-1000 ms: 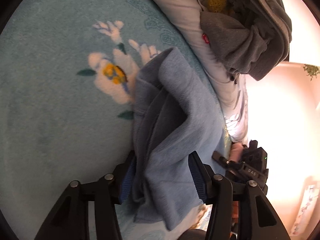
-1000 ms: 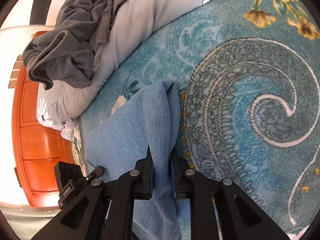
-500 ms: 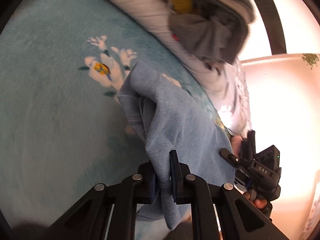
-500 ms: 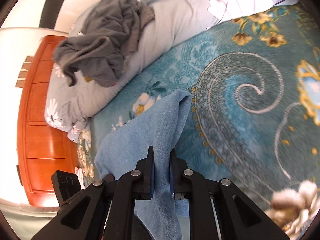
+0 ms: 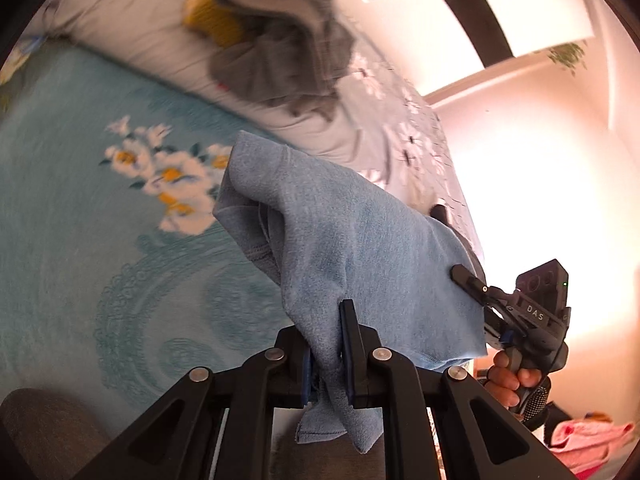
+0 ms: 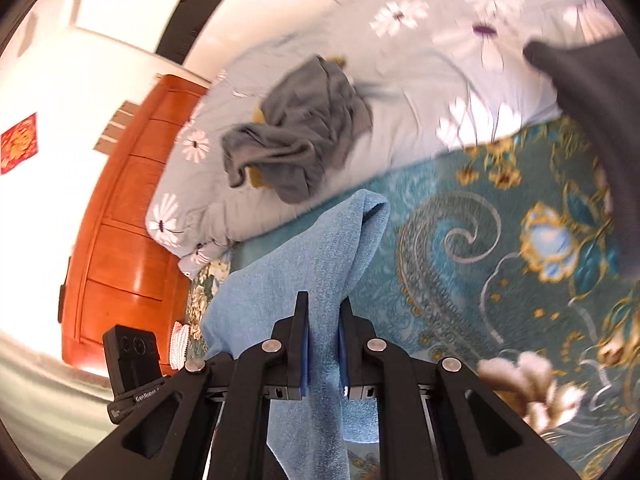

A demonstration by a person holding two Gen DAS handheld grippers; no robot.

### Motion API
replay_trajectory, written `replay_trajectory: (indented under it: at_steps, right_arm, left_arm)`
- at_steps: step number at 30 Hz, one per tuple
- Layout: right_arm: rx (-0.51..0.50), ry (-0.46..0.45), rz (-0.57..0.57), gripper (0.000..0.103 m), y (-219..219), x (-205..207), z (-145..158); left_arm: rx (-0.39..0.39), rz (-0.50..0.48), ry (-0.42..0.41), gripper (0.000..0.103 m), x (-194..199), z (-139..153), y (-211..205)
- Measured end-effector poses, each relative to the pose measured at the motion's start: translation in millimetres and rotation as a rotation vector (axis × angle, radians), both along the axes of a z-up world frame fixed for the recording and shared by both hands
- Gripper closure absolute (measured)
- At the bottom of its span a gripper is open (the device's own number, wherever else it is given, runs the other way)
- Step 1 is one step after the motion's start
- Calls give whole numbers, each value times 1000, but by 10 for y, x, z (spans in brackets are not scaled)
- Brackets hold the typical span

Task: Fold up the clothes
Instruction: 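Lift the folded sweatshirt with both grippers and carry it to the dark garment stack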

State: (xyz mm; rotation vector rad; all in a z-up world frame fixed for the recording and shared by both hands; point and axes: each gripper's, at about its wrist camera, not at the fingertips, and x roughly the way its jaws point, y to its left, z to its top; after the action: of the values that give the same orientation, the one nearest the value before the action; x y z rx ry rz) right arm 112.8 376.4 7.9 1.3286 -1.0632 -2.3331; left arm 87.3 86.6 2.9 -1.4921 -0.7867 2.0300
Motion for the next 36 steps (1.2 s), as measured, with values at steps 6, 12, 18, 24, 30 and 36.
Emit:
replay_trajectory:
  at_steps: [6, 12, 18, 24, 30, 36]
  right_arm:
    - [21, 68, -50, 91, 522, 264, 325]
    - [45, 127, -139, 91, 1169, 624, 566]
    - [113, 150, -231, 91, 1846, 948, 819]
    - [173, 129, -291, 91, 2547, 1064, 933]
    - [224, 55, -328, 91, 3236, 1028, 853]
    - [252, -22, -349, 91, 3798, 903, 629]
  left_arm:
    - [-2, -86, 60, 90, 131, 368, 191]
    - [4, -204, 108, 90, 37, 577, 913]
    - [20, -351, 141, 90, -30, 795, 1712]
    - [31, -477, 151, 90, -194, 869, 2554]
    - [-21, -591, 166, 90, -333, 837, 3373]
    - [-43, -614, 152, 90, -470, 606, 3927]
